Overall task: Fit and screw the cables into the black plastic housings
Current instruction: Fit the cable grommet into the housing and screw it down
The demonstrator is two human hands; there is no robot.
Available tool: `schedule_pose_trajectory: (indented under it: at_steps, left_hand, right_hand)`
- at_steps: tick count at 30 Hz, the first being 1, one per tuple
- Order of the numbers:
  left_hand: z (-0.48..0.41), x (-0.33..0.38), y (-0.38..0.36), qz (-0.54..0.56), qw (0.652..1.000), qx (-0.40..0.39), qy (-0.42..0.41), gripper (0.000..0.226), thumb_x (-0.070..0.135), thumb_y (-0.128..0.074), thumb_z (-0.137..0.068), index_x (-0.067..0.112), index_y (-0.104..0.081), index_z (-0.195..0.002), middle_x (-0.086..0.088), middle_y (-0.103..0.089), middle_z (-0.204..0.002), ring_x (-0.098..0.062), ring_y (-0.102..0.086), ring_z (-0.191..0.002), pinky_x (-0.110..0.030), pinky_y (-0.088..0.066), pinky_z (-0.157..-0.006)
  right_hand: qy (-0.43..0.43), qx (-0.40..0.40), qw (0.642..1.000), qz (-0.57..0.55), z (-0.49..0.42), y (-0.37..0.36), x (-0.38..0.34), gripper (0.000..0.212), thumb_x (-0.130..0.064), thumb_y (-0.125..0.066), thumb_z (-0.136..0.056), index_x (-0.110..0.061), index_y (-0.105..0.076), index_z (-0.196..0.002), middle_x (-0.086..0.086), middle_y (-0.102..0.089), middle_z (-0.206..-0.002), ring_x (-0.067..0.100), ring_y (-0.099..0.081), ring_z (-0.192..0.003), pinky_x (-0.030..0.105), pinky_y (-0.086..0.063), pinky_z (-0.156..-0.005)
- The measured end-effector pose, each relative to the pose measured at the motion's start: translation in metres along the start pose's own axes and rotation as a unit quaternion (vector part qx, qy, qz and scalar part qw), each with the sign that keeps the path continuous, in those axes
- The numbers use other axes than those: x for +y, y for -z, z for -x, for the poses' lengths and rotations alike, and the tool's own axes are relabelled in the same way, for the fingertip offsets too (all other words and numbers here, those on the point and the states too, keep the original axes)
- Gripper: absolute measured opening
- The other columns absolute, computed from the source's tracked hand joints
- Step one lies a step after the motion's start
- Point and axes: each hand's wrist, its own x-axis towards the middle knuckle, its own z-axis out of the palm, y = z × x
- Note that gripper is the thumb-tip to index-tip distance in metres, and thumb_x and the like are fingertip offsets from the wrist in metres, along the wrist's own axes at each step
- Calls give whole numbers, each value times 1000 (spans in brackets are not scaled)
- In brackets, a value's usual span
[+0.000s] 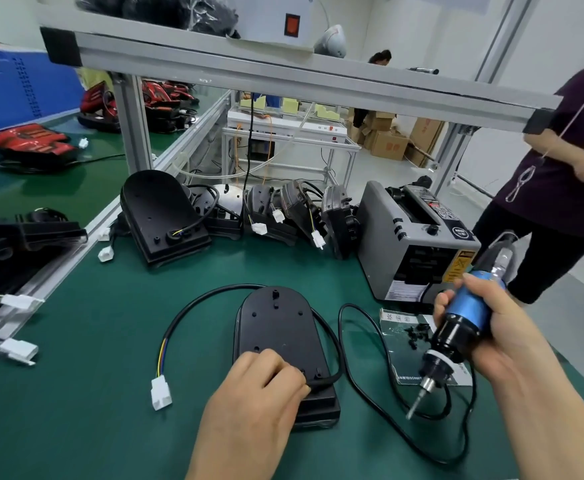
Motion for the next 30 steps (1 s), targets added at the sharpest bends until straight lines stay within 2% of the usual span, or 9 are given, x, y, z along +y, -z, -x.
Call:
schedule_pose_trajectory:
  at_steps: [3, 5, 8, 11, 15, 19, 24, 28, 30]
  left_hand:
    - [0, 1, 0, 3, 1000, 1, 3, 16, 28, -62, -83, 20, -65, -69, 9, -56, -73, -12, -51, -68, -27, -45, -42]
    - [0, 0, 0, 9, 1000, -7, 2, 14, 21, -77, -77, 20, -65, -69, 9, -56, -72, -13, -52, -67, -28, -45, -41]
    - [1, 0, 0, 16, 1000, -22, 7, 19, 16, -84, -65, 19, -65, -68, 9, -56, -72, -13, -55, -67, -27, -46, -41]
    - [0, -1, 0, 19, 1000, -16, 5, 16, 18, -80, -73, 19, -65, -69, 9, -56, -72, -14, -57, -67, -27, -46, -41]
    - [-1, -1, -1, 23, 1000, -2, -2, 20, 30, -55, -83, 20, -65, -69, 9, -56, -72, -14, -58, -68, -28, -46, -40]
    - [-2, -1, -1, 20, 1000, -1, -3, 21, 30, -54, -83, 19, -66, -69, 9, -56, -73, -14, -58, -68, -29, -46, -41]
    - [-1, -2, -2, 15, 1000, 2, -2, 19, 30, -55, -83, 20, -66, -70, 9, -56, -74, -14, -58, -69, -29, -46, -42]
    - [0, -3, -3, 16, 1000, 5, -3, 19, 30, -55, -83, 20, -66, -70, 9, -56, -74, -14, -58, -69, -29, -47, -43]
    - [0, -3, -3, 13, 1000, 5, -2, 19, 30, -55, -83, 20, -66, -70, 9, -56, -74, -13, -57, -69, -28, -47, -43]
  right_hand:
    - [-14, -51, 998, 38, 8, -22, 6, 21, -11, -65, -71, -6, -55, -89, 5, -67, -71, 12, -61, -54, 24, -52, -48]
    - [-23, -87, 995, 48, 11, -33, 7, 29, -12, -65, -65, -6, -58, -92, 4, -63, -71, 13, -59, -55, 27, -53, -50]
    - [-47, -138, 987, 70, 13, -42, 4, 40, -10, -59, -66, -4, -60, -106, 7, -60, -80, 21, -62, -68, 38, -56, -67]
    - [-61, -172, 981, 72, 14, -49, 1, 42, -11, -54, -69, -2, -60, -109, 10, -62, -87, 24, -65, -77, 41, -57, -71]
    - [-8, -181, 980, 78, 12, -56, 4, 34, -18, -59, -72, -6, -59, -104, 12, -70, -97, 21, -69, -74, 35, -58, -62]
    - [21, -195, 980, -25, 7, -65, 9, 34, -28, -65, -73, -10, -53, -99, 10, -69, -86, 12, -55, -53, 25, -51, -55]
    - [8, -202, 978, -58, 0, -80, 12, 33, -34, -63, -75, -10, -61, -97, 4, -63, -82, 9, -52, -54, 21, -49, -58]
    - [37, -184, 980, -66, 2, -97, 15, 26, -25, -62, -74, -8, -57, -93, 13, -71, -97, 13, -67, -65, 26, -57, -63]
    - [69, -178, 980, -59, 4, -104, 18, 25, -21, -64, -74, -9, -56, -94, 10, -72, -93, 11, -64, -61, 23, -55, -57]
